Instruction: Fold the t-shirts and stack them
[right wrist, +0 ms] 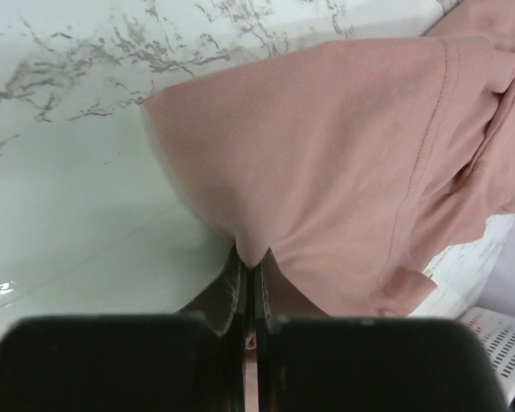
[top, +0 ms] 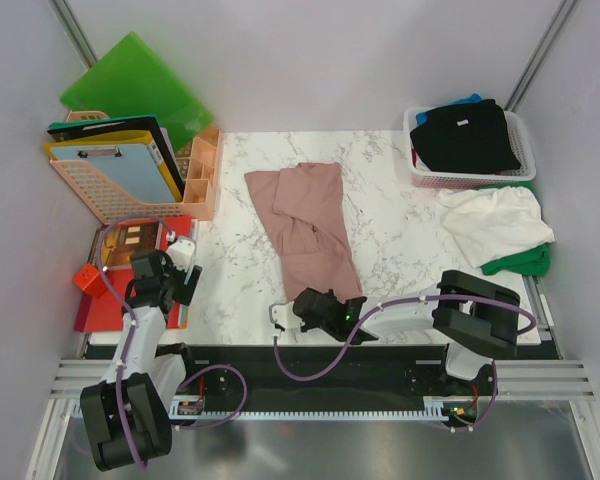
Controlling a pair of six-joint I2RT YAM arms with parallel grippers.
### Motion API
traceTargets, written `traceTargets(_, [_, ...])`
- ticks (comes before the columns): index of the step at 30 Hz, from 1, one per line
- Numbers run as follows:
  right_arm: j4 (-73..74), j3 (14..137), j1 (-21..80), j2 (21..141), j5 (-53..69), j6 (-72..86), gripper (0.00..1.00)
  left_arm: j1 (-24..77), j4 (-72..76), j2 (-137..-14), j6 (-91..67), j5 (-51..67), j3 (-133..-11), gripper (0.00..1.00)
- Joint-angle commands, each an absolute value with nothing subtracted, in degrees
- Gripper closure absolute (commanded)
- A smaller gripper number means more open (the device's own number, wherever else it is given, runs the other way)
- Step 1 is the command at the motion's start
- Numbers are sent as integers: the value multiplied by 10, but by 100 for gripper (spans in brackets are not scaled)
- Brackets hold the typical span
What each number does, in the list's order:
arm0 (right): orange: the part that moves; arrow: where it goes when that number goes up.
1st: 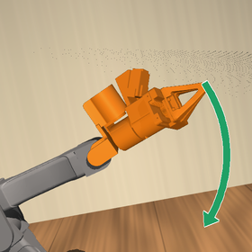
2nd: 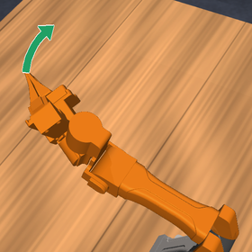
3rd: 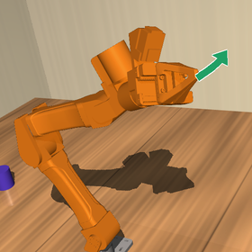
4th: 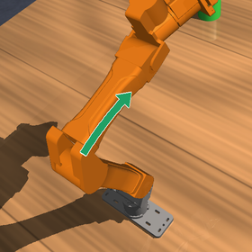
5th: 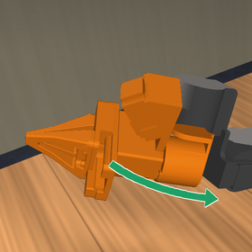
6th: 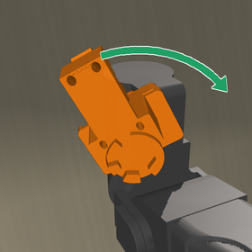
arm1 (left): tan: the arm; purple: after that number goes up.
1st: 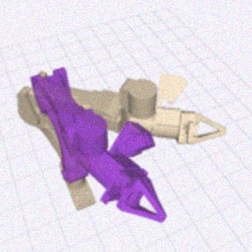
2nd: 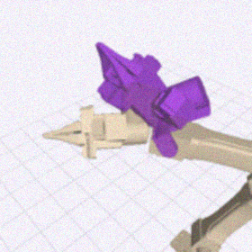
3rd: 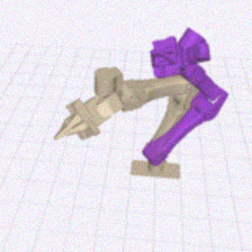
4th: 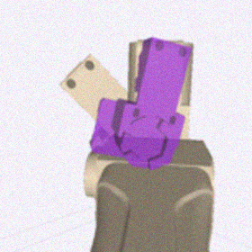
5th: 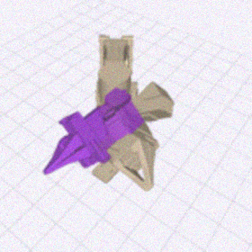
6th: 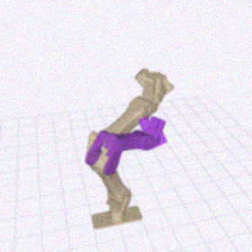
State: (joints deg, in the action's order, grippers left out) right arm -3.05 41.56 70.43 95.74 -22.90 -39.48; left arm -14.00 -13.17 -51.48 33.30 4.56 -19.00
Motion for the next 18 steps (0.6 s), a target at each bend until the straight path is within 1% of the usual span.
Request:
traceTargets(1, [79, 398, 700, 997, -163, -366, 100, -141, -153, -530, 328, 10, -179, 12])
traceTargets(6, [89, 403, 700, 964, -177, -360, 100, -141, -152, -530, 328, 11, -179, 12])
traceTargets(7, [111, 410, 700, 955, -178, -356, 100, -141, -152, -530, 328, 11, -179, 12])
traceTargets(10, [168, 452, 700, 918, -166, -339, 100, -140, -151, -532, 327, 11, -180, 12])
traceTargets(14, [206, 513, 701, 838, -161, -335, 100, -141, -151, -531, 327, 11, -180, 12])
traceTargets(18, [225, 556, 700, 818, -179, -345, 100, -141, -151, -532, 326, 11, -181, 12])
